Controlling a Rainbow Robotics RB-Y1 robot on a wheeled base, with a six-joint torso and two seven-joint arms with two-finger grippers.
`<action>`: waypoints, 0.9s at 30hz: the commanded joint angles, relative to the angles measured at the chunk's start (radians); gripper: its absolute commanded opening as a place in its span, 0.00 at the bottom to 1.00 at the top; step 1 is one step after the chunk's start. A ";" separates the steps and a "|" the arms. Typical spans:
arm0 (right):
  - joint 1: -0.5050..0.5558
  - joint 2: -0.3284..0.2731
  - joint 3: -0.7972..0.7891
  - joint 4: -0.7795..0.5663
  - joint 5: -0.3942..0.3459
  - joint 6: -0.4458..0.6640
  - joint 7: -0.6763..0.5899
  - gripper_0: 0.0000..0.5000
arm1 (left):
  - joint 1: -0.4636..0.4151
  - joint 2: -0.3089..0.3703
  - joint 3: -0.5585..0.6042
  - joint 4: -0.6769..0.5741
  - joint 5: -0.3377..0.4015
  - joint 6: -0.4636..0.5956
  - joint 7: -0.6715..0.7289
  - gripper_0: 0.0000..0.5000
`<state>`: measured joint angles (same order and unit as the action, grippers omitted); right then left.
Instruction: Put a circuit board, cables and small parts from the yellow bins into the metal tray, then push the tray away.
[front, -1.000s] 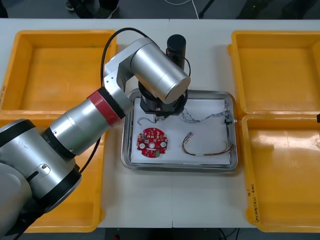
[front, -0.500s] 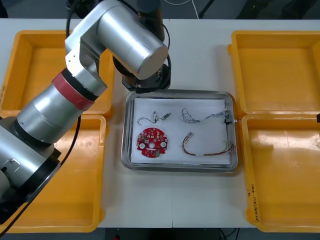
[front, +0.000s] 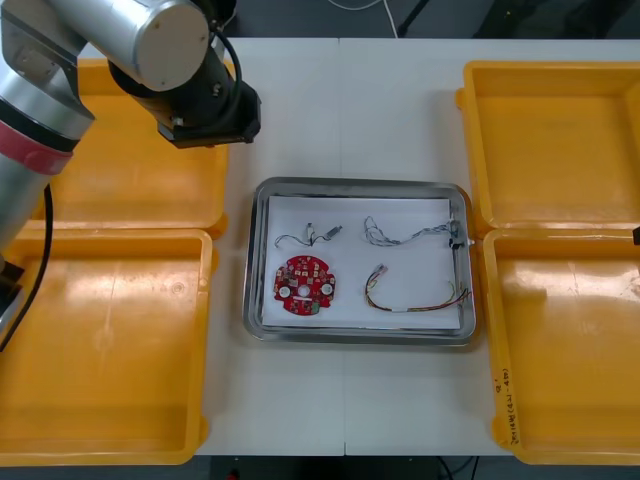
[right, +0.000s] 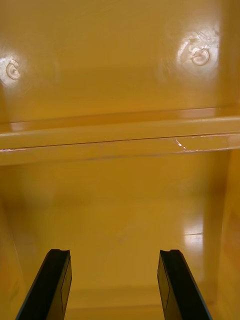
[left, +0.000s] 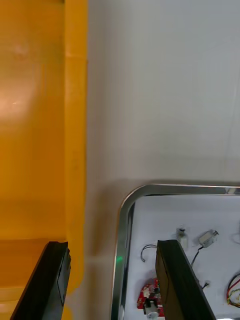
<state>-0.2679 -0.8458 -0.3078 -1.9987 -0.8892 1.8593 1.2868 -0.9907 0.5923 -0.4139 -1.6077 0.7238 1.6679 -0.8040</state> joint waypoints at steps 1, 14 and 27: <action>0.006 0.005 -0.033 -0.045 -0.013 -0.002 -0.034 1.00 | -0.022 0.116 0.023 -0.026 0.066 0.030 -0.014 1.00; -0.030 0.001 0.003 -0.077 -0.043 -0.003 -0.017 1.00 | 0.109 0.262 0.063 -0.057 0.186 0.061 -0.198 1.00; -0.157 -0.019 0.217 -0.158 -0.062 -0.003 -0.026 1.00 | 0.374 0.288 0.267 -0.267 0.218 0.127 -0.247 1.00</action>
<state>-0.3488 -0.8460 -0.1610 -2.1175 -0.9360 1.8592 1.2868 -0.6863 0.8412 -0.2292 -1.7944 0.9314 1.7659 -1.0148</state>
